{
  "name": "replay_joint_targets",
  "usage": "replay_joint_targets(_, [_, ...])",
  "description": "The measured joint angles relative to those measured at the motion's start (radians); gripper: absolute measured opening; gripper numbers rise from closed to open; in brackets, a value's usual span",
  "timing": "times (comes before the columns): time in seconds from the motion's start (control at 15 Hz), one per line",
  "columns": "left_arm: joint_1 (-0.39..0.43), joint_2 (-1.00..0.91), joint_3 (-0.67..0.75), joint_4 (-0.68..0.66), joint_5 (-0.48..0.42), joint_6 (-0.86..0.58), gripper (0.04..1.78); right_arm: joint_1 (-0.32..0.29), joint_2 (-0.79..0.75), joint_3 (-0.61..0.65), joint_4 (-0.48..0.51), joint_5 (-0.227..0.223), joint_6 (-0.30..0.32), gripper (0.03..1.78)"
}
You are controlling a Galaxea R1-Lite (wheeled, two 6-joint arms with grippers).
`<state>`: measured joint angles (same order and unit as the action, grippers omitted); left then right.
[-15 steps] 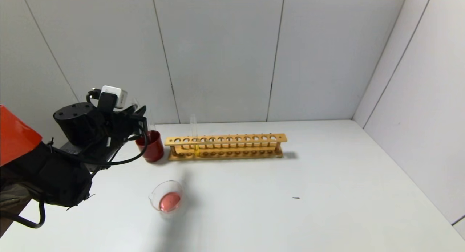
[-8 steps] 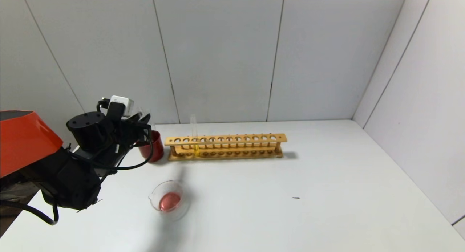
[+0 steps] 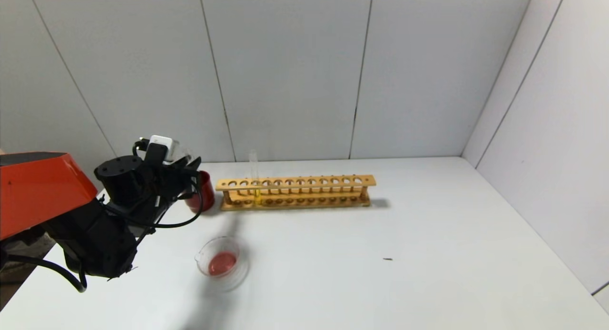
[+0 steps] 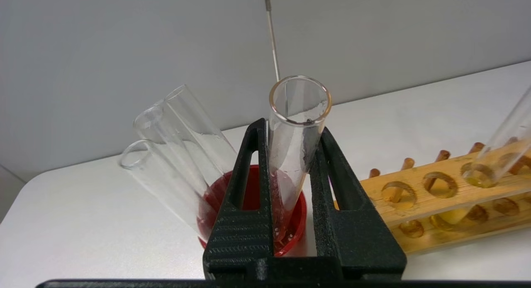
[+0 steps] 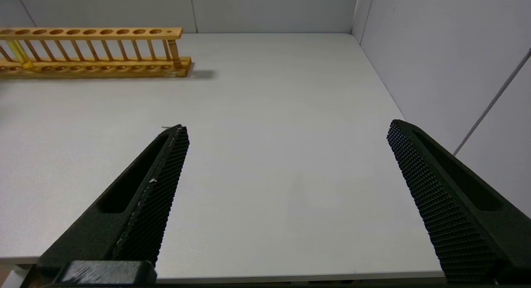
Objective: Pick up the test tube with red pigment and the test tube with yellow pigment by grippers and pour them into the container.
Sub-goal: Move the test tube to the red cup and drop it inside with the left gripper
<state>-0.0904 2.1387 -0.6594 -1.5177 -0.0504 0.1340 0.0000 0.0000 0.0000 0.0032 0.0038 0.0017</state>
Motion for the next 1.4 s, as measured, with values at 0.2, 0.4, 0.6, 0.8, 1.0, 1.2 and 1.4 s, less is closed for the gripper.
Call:
replay_joint_targets(0.2, [0.003,0.003,0.002,-0.001,0.000,0.001,0.31,0.000,0.000,0.000,0.000,0.000,0.000,1.75])
replay_joint_targets(0.4, [0.003,0.005,0.002,-0.001,0.005,0.001,0.31,0.000,0.000,0.000,0.000,0.000,0.000,1.75])
replay_joint_targets(0.6, [0.003,0.004,0.000,0.000,0.008,0.003,0.31,0.000,0.000,0.000,0.000,0.000,0.000,1.75])
replay_joint_targets(0.8, [0.003,0.001,-0.009,0.006,0.003,0.005,0.31,0.000,0.000,0.000,0.000,0.000,0.000,1.75])
replay_joint_targets(1.0, [0.005,0.001,-0.011,0.007,0.000,0.008,0.31,0.000,0.000,0.000,0.000,0.000,0.000,1.75])
replay_joint_targets(1.2, [0.007,0.002,-0.011,0.003,0.000,0.008,0.31,0.000,0.000,0.000,0.000,0.000,0.000,1.75])
replay_joint_targets(1.4, [0.008,0.003,-0.009,0.001,0.000,0.008,0.31,0.000,0.000,0.000,0.000,0.000,0.000,1.75])
